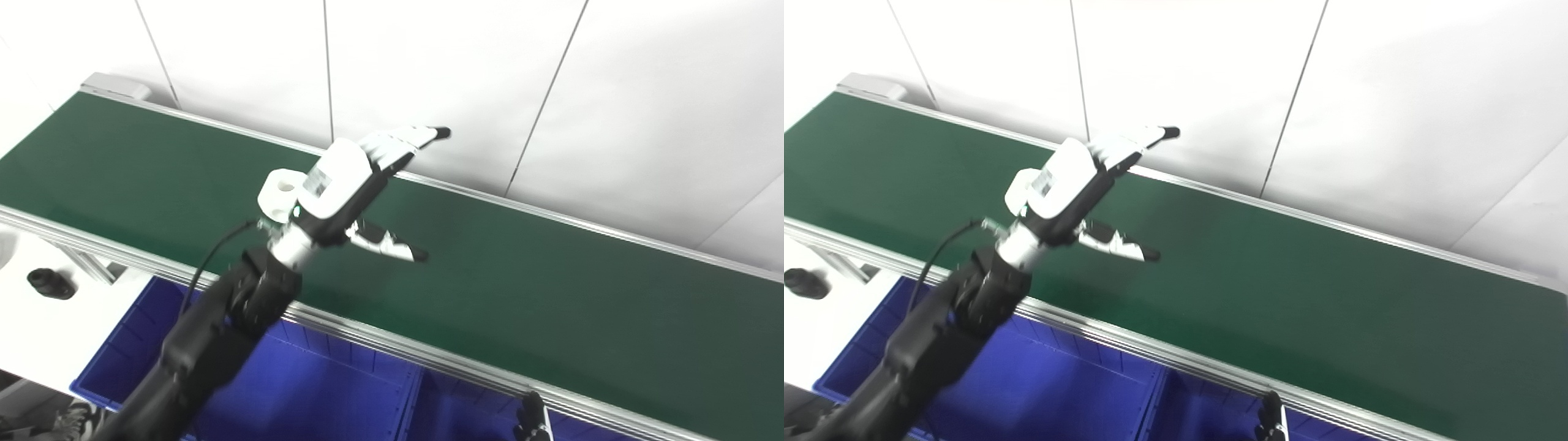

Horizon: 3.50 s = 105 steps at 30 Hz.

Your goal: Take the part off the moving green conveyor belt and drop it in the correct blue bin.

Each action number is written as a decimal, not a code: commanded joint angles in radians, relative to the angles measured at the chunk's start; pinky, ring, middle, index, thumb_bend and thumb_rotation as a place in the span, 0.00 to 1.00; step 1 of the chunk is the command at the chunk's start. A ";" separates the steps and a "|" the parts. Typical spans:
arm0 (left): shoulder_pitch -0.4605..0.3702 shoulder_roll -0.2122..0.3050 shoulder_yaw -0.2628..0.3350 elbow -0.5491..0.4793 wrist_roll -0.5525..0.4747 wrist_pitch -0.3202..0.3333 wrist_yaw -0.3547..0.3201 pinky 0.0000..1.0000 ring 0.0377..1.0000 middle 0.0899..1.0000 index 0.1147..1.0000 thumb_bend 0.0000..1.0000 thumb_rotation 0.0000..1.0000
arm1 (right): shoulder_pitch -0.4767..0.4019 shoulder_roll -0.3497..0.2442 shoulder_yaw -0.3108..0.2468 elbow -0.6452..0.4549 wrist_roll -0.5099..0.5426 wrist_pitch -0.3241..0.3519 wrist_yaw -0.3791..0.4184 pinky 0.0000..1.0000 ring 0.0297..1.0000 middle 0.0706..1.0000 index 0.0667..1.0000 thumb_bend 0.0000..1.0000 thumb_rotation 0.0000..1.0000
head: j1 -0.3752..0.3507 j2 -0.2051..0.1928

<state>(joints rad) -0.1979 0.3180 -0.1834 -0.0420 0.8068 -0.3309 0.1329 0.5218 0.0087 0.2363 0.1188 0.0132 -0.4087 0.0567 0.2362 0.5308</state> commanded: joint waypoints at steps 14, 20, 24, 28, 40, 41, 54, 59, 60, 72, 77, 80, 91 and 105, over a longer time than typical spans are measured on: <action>-0.180 0.139 -0.024 0.328 0.045 0.055 -0.039 0.90 0.91 0.92 0.89 1.00 0.33 | 0.016 0.005 0.003 -0.027 -0.018 -0.060 0.008 1.00 1.00 1.00 1.00 0.55 1.00 | -0.003 0.015; -0.170 0.149 -0.039 0.362 0.065 0.129 -0.061 0.88 0.92 0.92 0.91 1.00 0.35 | 0.018 0.007 0.001 -0.027 -0.015 -0.060 0.006 1.00 1.00 1.00 1.00 0.55 1.00 | -0.005 0.018; -0.174 0.166 -0.062 0.376 0.071 0.157 -0.084 0.89 0.91 0.91 0.91 1.00 0.33 | 0.019 0.009 0.003 -0.029 -0.022 -0.059 0.005 1.00 1.00 1.00 1.00 0.58 1.00 | -0.007 0.018; -0.185 0.195 -0.092 0.378 0.087 0.194 -0.156 0.90 0.92 0.91 0.92 1.00 0.36 | 0.019 0.010 0.003 -0.027 -0.030 -0.060 0.001 1.00 1.00 1.00 1.00 0.60 1.00 | -0.010 0.018; -0.203 0.203 -0.149 0.396 0.138 0.280 -0.192 0.73 0.76 0.76 0.71 1.00 0.14 | 0.030 0.015 0.003 -0.041 -0.037 -0.059 -0.005 1.00 1.00 1.00 1.00 0.65 1.00 | -0.011 0.026; -0.205 0.202 -0.151 0.398 0.136 0.284 -0.194 0.65 0.68 0.69 0.65 1.00 0.06 | 0.030 0.015 0.003 -0.041 -0.036 -0.059 -0.005 1.00 1.00 1.00 1.00 0.65 1.00 | -0.011 0.026; -0.192 0.164 -0.124 0.464 0.020 0.168 -0.009 0.36 0.40 0.44 0.42 0.52 0.00 | 0.035 0.017 0.007 -0.052 -0.034 -0.053 -0.003 1.00 1.00 1.00 1.00 0.66 1.00 | -0.019 0.032; -0.185 0.163 -0.136 0.456 0.025 0.159 0.002 0.38 0.41 0.48 0.41 0.50 0.00 | 0.036 0.021 0.006 -0.050 -0.040 -0.053 -0.007 1.00 1.00 1.00 1.00 0.67 1.00 | -0.019 0.033; -0.185 0.163 -0.138 0.456 0.027 0.156 0.004 0.36 0.40 0.48 0.42 0.50 0.00 | 0.037 0.022 0.006 -0.051 -0.044 -0.053 -0.009 1.00 1.00 1.00 1.00 0.67 1.00 | -0.018 0.033; -0.100 0.171 -0.093 0.133 -0.001 0.172 -0.071 0.33 0.36 0.40 0.46 0.50 0.00 | 0.051 0.010 0.009 -0.091 -0.046 -0.044 -0.004 1.00 0.99 1.00 1.00 0.69 1.00 | 0.041 0.085; 0.022 0.155 -0.042 -0.189 -0.024 0.233 -0.169 0.31 0.36 0.38 0.46 0.50 0.00 | 0.066 -0.013 0.020 -0.157 0.006 0.011 0.031 1.00 1.00 1.00 1.00 0.64 1.00 | 0.099 0.131; 0.089 0.147 -0.019 -0.320 -0.023 0.273 -0.231 0.28 0.35 0.38 0.45 0.50 0.00 | 0.072 -0.022 0.022 -0.184 0.019 0.032 0.039 1.00 1.00 1.00 1.00 0.64 1.00 | 0.123 0.148; 0.323 0.125 0.026 -0.532 0.067 0.337 -0.392 0.37 0.39 0.43 0.45 0.50 0.00 | 0.072 -0.055 0.009 -0.247 0.074 0.087 0.063 1.00 1.00 1.00 1.00 0.57 1.00 | 0.218 0.178; 0.514 0.158 0.117 -0.357 0.113 0.271 -0.290 0.41 0.41 0.47 0.41 0.50 0.00 | 0.090 -0.045 0.026 -0.268 0.076 0.129 0.069 1.00 1.00 1.00 1.00 0.49 1.00 | 0.221 0.173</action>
<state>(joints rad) 0.3155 0.4406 -0.0872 -0.3916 0.9105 -0.0455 -0.1892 0.6002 -0.0479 0.2531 -0.1147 0.0957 -0.2806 0.1161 0.4587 0.7026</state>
